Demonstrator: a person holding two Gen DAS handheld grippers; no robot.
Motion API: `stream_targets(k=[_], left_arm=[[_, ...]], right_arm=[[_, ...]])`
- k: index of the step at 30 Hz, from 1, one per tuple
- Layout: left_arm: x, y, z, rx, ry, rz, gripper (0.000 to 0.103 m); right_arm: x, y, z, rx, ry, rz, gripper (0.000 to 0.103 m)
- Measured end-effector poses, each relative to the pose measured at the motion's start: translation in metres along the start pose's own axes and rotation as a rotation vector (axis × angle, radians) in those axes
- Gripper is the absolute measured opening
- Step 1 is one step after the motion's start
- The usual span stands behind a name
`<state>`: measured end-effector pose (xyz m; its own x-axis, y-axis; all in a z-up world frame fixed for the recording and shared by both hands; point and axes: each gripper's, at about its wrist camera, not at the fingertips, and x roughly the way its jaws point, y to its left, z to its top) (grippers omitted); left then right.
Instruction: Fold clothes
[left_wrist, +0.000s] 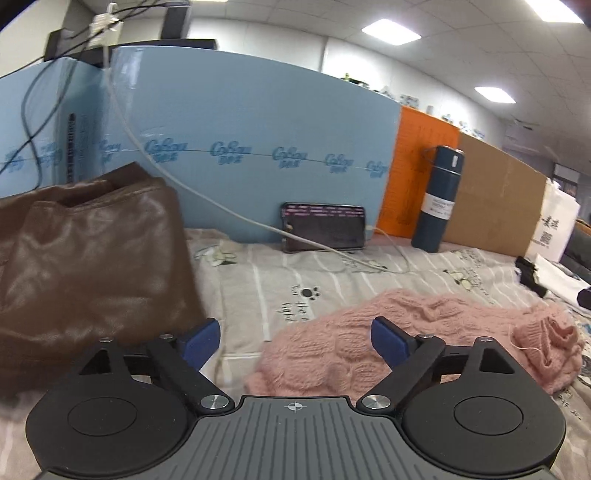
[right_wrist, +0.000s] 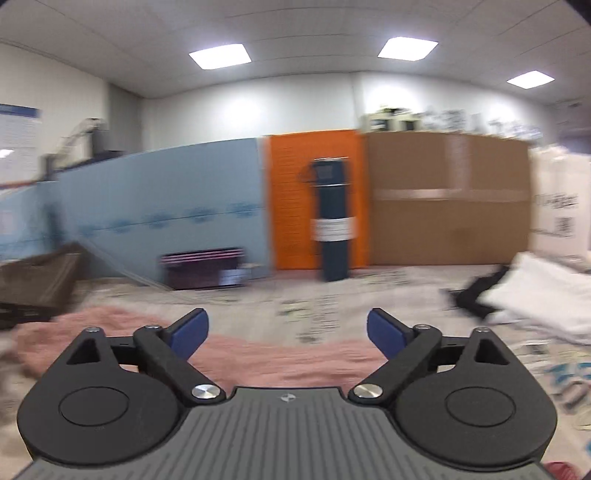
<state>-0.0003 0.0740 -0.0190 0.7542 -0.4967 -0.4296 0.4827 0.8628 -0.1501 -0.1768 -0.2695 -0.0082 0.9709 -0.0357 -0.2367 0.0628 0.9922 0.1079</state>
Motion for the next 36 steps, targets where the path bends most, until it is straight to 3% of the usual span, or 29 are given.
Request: stream_targets(k=[2, 4, 10, 14, 17, 19, 20, 22, 23, 24, 25, 27, 33, 36], left_arm=[[0.008, -0.002, 0.001, 0.006, 0.026, -0.035, 0.092], [0.017, -0.004, -0.003, 0.005, 0.071, -0.057, 0.092], [0.038, -0.008, -0.014, 0.0, 0.169, -0.101, 0.092], [0.041, -0.01, -0.016, 0.002, 0.184, -0.117, 0.093], [0.041, -0.013, -0.016, 0.016, 0.184, -0.126, 0.093], [0.039, -0.014, -0.016, 0.021, 0.177, -0.135, 0.092], [0.039, -0.015, -0.016, 0.024, 0.175, -0.135, 0.092], [0.038, -0.016, -0.017, 0.031, 0.17, -0.14, 0.088], [0.037, -0.017, -0.017, 0.038, 0.167, -0.147, 0.077], [0.036, -0.019, -0.017, 0.044, 0.165, -0.158, 0.057], [0.035, -0.019, -0.017, 0.048, 0.157, -0.173, 0.048], [0.03, -0.021, -0.016, 0.055, 0.128, -0.196, 0.024], [0.011, -0.029, -0.009, 0.107, -0.007, -0.174, 0.021], [0.004, -0.027, 0.0, 0.114, -0.06, -0.153, 0.02]], right_arm=[[0.009, 0.012, -0.002, -0.008, 0.043, 0.1, 0.098], [0.022, 0.025, -0.006, -0.036, 0.104, 0.141, 0.099], [0.053, 0.045, -0.022, -0.096, 0.254, 0.116, 0.1], [0.06, 0.04, -0.025, -0.084, 0.294, 0.071, 0.099], [0.057, 0.027, -0.025, -0.036, 0.297, 0.055, 0.094], [0.053, 0.013, -0.024, 0.012, 0.291, 0.047, 0.072], [0.051, 0.006, -0.024, 0.038, 0.288, 0.039, 0.066], [0.047, -0.004, -0.025, 0.08, 0.281, 0.024, 0.042], [0.045, -0.008, -0.025, 0.099, 0.277, 0.016, 0.037], [0.043, -0.01, -0.025, 0.106, 0.271, 0.01, 0.03], [0.041, -0.011, -0.024, 0.108, 0.262, 0.008, 0.022], [0.037, -0.012, -0.019, 0.103, 0.227, -0.002, 0.016], [0.028, -0.026, 0.02, 0.103, 0.014, -0.072, 0.013], [0.027, -0.046, 0.043, 0.18, -0.107, -0.112, 0.012]])
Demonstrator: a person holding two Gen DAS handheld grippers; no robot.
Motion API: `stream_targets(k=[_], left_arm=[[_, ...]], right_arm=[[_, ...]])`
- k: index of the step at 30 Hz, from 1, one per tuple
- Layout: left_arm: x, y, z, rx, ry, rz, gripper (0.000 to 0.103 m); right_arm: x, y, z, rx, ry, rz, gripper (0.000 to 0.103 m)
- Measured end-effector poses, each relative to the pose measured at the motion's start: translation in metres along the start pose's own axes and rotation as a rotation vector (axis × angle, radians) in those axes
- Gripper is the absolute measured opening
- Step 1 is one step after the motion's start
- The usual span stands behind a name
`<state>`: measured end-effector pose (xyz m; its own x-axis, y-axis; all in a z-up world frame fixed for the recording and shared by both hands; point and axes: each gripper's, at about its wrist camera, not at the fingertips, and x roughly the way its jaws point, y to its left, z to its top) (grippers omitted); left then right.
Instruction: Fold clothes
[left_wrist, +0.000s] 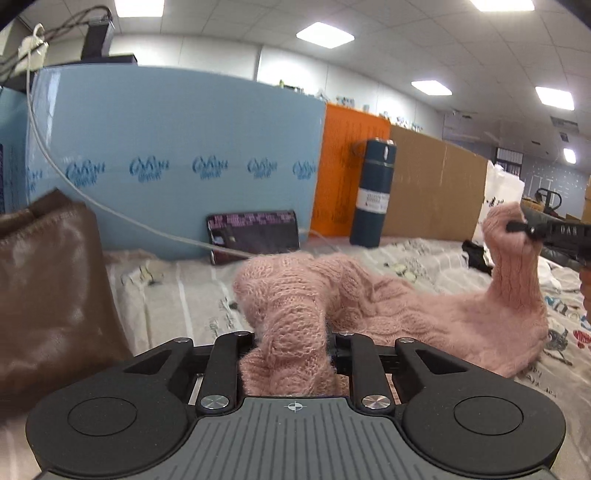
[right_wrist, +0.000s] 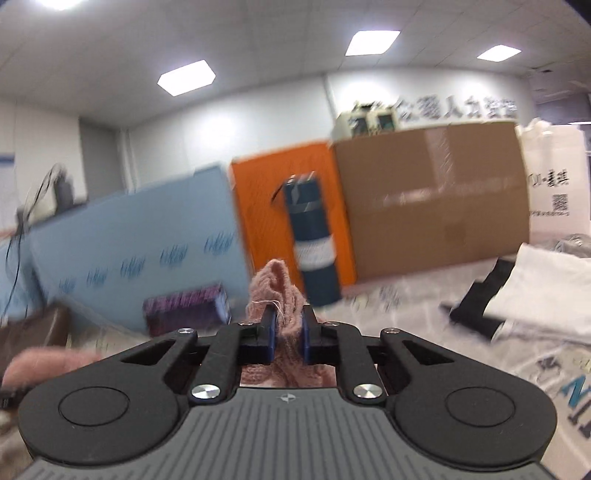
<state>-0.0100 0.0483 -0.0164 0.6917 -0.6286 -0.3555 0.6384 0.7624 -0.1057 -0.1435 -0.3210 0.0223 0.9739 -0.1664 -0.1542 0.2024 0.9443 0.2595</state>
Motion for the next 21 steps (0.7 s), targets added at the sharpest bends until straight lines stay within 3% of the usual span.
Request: stream_targets(k=[4, 7, 12, 14, 16, 17, 18, 20, 21], left_arm=[[-0.015, 0.012, 0.013, -0.003, -0.078, 0.078, 0.02], [-0.018, 0.027, 0.017, -0.05, -0.081, 0.116, 0.02], [0.0, 0.043, 0.006, -0.109, 0.035, 0.127, 0.021], [0.011, 0.043, -0.002, -0.088, 0.092, 0.131, 0.023], [0.016, 0.042, -0.005, -0.058, 0.116, 0.164, 0.029], [0.016, 0.041, -0.004, -0.037, 0.115, 0.188, 0.038], [0.016, 0.04, -0.004, -0.014, 0.114, 0.213, 0.054], [0.014, 0.038, 0.0, 0.041, 0.094, 0.261, 0.075], [0.012, 0.038, 0.002, 0.061, 0.087, 0.265, 0.082]], right_arm=[[-0.006, -0.028, 0.026, 0.12, -0.122, -0.042, 0.011], [-0.007, -0.054, 0.03, 0.222, -0.139, -0.072, 0.011], [0.013, -0.096, 0.005, 0.309, -0.027, -0.185, 0.011], [0.025, -0.108, -0.008, 0.317, 0.05, -0.237, 0.011], [0.035, -0.118, -0.019, 0.329, 0.113, -0.292, 0.011], [0.037, -0.121, -0.021, 0.335, 0.128, -0.312, 0.012], [0.039, -0.123, -0.023, 0.336, 0.14, -0.339, 0.016], [0.036, -0.117, -0.026, 0.28, 0.11, -0.493, 0.034], [0.037, -0.117, -0.026, 0.239, 0.089, -0.576, 0.05]])
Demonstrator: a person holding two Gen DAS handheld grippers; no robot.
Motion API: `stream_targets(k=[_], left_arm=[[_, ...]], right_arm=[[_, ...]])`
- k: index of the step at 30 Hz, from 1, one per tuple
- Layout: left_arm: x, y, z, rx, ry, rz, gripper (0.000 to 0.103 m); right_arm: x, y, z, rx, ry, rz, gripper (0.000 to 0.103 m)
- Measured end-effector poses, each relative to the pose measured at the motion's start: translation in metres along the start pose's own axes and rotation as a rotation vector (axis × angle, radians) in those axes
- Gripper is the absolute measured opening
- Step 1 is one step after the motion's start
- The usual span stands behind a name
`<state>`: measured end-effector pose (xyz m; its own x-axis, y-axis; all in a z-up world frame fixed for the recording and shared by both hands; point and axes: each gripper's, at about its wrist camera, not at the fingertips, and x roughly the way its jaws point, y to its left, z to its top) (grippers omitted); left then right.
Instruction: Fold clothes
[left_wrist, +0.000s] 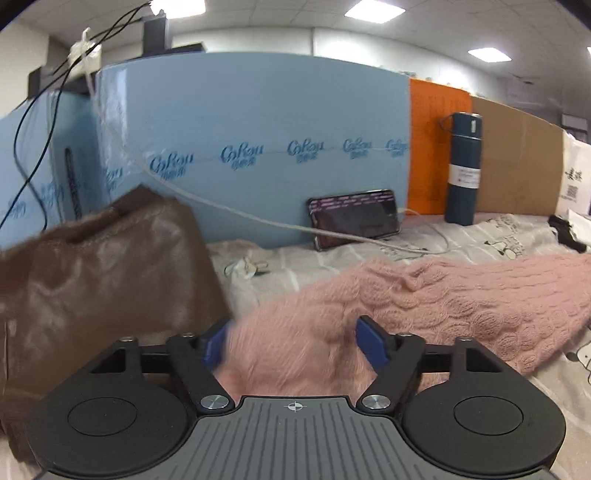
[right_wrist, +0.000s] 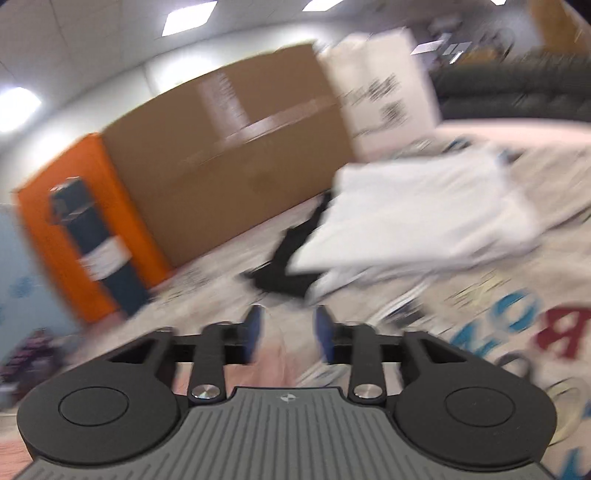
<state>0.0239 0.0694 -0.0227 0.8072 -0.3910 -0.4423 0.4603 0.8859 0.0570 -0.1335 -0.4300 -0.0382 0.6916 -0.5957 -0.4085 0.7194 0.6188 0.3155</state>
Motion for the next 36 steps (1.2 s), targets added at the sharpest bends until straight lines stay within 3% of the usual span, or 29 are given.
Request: stream_targets(k=[1, 2, 4, 6, 9, 12, 14, 16, 18, 20, 23, 26, 29, 33, 36], left_arm=[[-0.001, 0.0, 0.004, 0.012, -0.017, 0.015, 0.084], [-0.002, -0.001, 0.008, 0.023, -0.035, 0.031, 0.09], [-0.004, -0.002, 0.016, 0.045, -0.076, 0.036, 0.092], [-0.003, -0.005, 0.026, 0.066, -0.116, -0.052, 0.094], [0.011, -0.017, 0.038, 0.125, -0.094, -0.154, 0.095], [0.035, -0.029, 0.042, 0.176, 0.022, -0.247, 0.095], [0.05, -0.034, 0.039, 0.191, 0.099, -0.274, 0.093], [0.051, -0.038, 0.032, 0.188, 0.111, -0.286, 0.079], [0.043, -0.043, 0.025, 0.199, 0.084, -0.28, 0.04], [0.034, -0.046, 0.019, 0.233, 0.045, -0.256, 0.018], [0.013, -0.046, 0.014, 0.228, -0.033, -0.256, 0.014], [-0.017, -0.057, 0.009, 0.294, -0.141, -0.248, 0.014], [-0.046, -0.067, 0.004, 0.335, -0.225, -0.292, 0.014], [-0.069, -0.074, -0.004, 0.357, -0.244, -0.34, 0.014], [-0.079, -0.078, -0.013, 0.395, -0.258, -0.336, 0.014]], right_arm=[[-0.001, -0.001, 0.002, -0.014, -0.034, -0.052, 0.057], [-0.005, -0.001, 0.003, -0.013, -0.055, -0.059, 0.058], [-0.015, -0.001, 0.003, 0.018, -0.066, 0.044, 0.063], [-0.025, 0.004, 0.003, 0.032, -0.063, 0.167, 0.069], [-0.026, 0.021, 0.002, 0.027, 0.069, 0.437, 0.08], [-0.015, 0.036, -0.009, 0.023, 0.242, 0.613, 0.081], [-0.007, 0.045, -0.02, -0.025, 0.294, 0.581, 0.081], [0.0, 0.05, -0.028, -0.069, 0.316, 0.519, 0.081], [-0.001, 0.055, -0.033, -0.105, 0.311, 0.51, 0.081], [-0.007, 0.06, -0.034, -0.148, 0.289, 0.521, 0.081], [-0.019, 0.068, -0.036, -0.212, 0.259, 0.58, 0.082], [-0.038, 0.09, -0.038, -0.345, 0.198, 0.676, 0.086], [-0.064, 0.118, -0.046, -0.535, 0.139, 0.82, 0.092], [-0.097, 0.164, -0.065, -0.858, 0.044, 0.897, 0.096], [-0.111, 0.19, -0.078, -1.079, 0.011, 0.997, 0.096]])
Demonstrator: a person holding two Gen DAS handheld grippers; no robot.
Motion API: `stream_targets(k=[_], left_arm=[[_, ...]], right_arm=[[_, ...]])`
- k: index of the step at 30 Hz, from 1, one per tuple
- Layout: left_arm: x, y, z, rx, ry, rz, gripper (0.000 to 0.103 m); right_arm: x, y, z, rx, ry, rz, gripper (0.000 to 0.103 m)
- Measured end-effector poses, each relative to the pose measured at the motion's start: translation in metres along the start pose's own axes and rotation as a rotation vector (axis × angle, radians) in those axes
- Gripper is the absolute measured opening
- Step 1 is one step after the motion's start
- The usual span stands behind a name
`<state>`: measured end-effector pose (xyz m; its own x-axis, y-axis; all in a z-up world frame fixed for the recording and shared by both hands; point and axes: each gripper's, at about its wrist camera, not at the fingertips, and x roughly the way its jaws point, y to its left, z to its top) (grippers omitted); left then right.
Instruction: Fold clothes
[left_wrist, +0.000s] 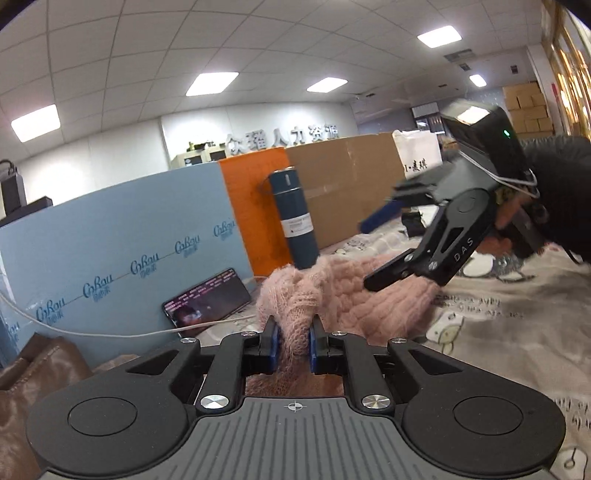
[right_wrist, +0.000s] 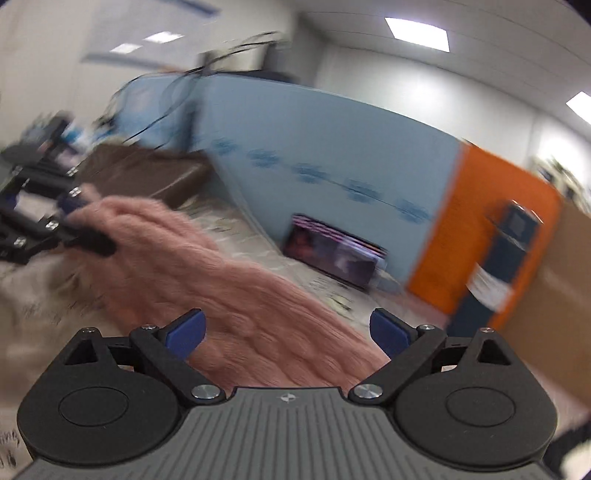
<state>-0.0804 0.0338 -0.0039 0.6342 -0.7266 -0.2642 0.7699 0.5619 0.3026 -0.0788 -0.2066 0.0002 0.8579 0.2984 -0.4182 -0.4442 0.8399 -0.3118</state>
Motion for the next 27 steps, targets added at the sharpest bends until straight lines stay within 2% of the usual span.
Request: stream_targets(k=[3, 6, 8, 9, 10, 12, 15, 19, 22, 27], left_arm=[[-0.009, -0.011, -0.005, 0.047, 0.008, -0.008, 0.014], [-0.014, -0.011, -0.01, 0.025, 0.021, -0.022, 0.014], [-0.017, -0.009, -0.013, 0.009, 0.023, -0.021, 0.014], [-0.019, -0.008, -0.014, 0.0, 0.02, -0.023, 0.014], [-0.021, -0.007, -0.015, -0.009, 0.016, -0.024, 0.014], [-0.024, -0.003, -0.016, -0.023, 0.004, -0.029, 0.014], [-0.031, 0.002, -0.017, -0.04, -0.021, -0.04, 0.014], [-0.041, 0.011, -0.02, -0.055, -0.044, -0.089, 0.014], [-0.047, 0.014, -0.024, -0.048, -0.031, -0.156, 0.014], [-0.045, 0.008, -0.032, -0.006, 0.074, -0.26, 0.015]], right_arm=[[0.007, 0.013, 0.013, -0.136, 0.017, 0.077, 0.095], [0.008, 0.018, 0.018, -0.189, 0.048, 0.13, 0.091], [0.006, 0.017, 0.016, -0.173, 0.084, 0.156, 0.067], [0.005, 0.016, 0.013, -0.154, 0.105, 0.168, 0.04], [0.003, 0.015, 0.01, -0.134, 0.123, 0.178, 0.025], [-0.006, 0.014, 0.002, -0.093, 0.123, 0.17, 0.014], [-0.035, 0.014, -0.006, -0.025, 0.051, 0.164, 0.009], [-0.079, 0.029, -0.014, 0.016, -0.043, 0.158, 0.008], [-0.095, 0.044, -0.021, 0.045, -0.047, 0.167, 0.008], [-0.101, 0.065, -0.039, 0.124, 0.021, 0.219, 0.008]])
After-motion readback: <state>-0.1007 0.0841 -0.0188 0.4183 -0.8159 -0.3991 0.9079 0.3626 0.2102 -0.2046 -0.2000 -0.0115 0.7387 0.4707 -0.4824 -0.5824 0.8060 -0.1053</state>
